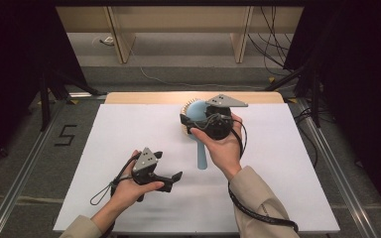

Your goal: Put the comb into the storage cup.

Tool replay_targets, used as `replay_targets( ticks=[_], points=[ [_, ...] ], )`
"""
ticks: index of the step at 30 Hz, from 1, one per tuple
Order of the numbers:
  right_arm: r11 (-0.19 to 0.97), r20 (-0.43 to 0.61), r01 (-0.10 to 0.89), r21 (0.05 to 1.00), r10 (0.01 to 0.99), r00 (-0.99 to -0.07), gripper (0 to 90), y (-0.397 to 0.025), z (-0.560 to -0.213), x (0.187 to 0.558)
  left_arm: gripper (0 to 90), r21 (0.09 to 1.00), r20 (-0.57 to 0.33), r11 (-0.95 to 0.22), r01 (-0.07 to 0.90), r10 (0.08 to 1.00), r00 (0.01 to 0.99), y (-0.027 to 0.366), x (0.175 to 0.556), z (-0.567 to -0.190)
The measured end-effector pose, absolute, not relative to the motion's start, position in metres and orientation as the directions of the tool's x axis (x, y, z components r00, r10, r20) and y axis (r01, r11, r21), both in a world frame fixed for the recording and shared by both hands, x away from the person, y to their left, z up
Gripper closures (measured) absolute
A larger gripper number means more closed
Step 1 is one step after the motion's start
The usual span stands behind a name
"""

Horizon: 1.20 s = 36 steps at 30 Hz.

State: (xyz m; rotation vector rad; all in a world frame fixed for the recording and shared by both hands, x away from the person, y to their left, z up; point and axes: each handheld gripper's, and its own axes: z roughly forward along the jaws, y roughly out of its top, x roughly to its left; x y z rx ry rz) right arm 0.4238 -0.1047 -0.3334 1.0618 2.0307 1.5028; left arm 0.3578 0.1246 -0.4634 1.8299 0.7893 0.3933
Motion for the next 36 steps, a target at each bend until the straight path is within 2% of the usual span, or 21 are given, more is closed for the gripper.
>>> replay_targets(
  ticks=[16,36],
  points=[
    [0.112,0.108,0.315,0.942,0.788,-0.606,21.7,-0.108,-0.332,0.425,0.0,0.923,-0.065,-0.222,0.315,0.716,0.695,0.156,0.350,-0.464],
    [0.075,0.062,0.216,0.973,0.821,-0.568,21.7,-0.115,-0.329,0.424,0.0,0.923,-0.036,-0.231,0.308,0.744,0.667,0.171,0.349,-0.466]
  ],
)
